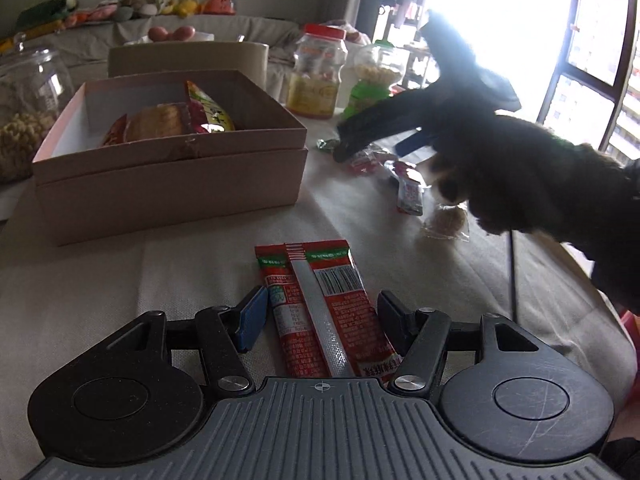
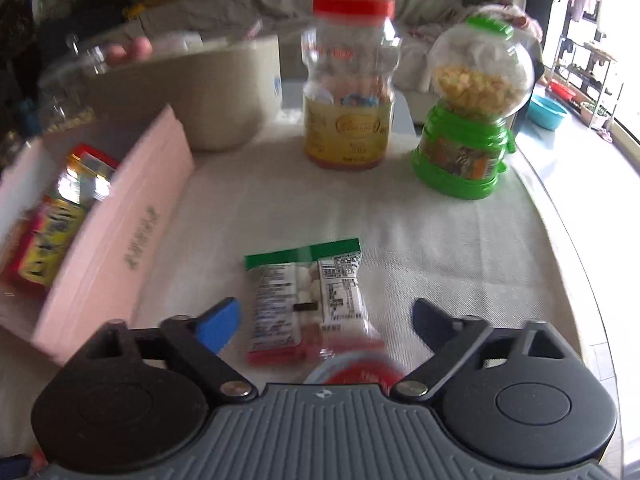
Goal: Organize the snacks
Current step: 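Lift the red strip packets with the left tool while the right tool reaches the white snack packet, then grasp the green-banded white snack packet with the right tool while the left tool holds the red packets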
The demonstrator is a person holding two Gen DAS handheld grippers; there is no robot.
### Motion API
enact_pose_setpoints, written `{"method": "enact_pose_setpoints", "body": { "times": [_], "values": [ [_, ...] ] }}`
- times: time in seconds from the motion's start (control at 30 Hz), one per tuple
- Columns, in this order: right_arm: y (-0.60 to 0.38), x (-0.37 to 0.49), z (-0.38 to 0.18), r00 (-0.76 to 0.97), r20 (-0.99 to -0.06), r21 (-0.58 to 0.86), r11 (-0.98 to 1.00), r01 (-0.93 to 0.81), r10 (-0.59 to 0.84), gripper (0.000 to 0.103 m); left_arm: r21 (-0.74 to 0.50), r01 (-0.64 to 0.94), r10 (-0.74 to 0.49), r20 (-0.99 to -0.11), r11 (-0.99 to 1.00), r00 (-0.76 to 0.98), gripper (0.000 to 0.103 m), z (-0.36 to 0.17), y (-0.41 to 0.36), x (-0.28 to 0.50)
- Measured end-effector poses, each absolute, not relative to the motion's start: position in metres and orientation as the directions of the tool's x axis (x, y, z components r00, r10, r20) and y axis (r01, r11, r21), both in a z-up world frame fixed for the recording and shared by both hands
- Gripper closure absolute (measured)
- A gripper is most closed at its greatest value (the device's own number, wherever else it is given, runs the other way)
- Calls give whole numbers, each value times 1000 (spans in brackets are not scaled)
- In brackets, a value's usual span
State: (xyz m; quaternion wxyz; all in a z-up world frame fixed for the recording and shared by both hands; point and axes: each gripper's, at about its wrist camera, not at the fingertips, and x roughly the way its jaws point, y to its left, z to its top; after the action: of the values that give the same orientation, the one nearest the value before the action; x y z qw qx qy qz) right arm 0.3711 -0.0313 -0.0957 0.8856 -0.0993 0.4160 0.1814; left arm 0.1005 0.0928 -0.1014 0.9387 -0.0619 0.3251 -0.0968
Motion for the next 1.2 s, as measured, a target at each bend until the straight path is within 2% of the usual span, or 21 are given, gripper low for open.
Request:
{"method": "enact_pose_setpoints", "body": {
  "times": [0.03,0.13,0.27,0.4,0.57,0.77,0.87,1.07,1.2],
  "values": [
    [-32,369,-94,597,-763,-22,914,-406,247,42,-183,141,-224,-597,973,771,37,-101,93,100],
    [-33,350,-78,622,-730,-28,897,-441,283,46,-186,141,-226,-594,972,772,37,-102,93,100],
    [-42,293,-48,638,-663,-11,847,-531,392,46,-185,140,-224,-593,973,773,37,-102,93,100],
    [-56,236,-43,600,-663,6,805,-593,447,46,-167,138,-212,-599,976,772,37,-101,91,101],
    [-72,187,-70,540,-723,15,792,-611,431,46,-125,137,-185,-613,983,768,37,-101,84,101],
    [-88,152,-93,624,-711,-113,822,-558,326,45,-88,131,-157,-625,987,764,36,-100,79,103],
    [-97,148,-97,670,-682,-148,841,-521,295,31,-80,122,-144,-637,989,757,36,-99,75,103],
    [-123,143,-104,631,-685,22,875,-483,366,18,-51,113,-117,-679,992,725,37,-95,70,105],
    [-121,136,-112,601,-691,26,845,-535,402,0,-28,108,-95,-715,994,693,38,-91,64,101]
  ]
}}
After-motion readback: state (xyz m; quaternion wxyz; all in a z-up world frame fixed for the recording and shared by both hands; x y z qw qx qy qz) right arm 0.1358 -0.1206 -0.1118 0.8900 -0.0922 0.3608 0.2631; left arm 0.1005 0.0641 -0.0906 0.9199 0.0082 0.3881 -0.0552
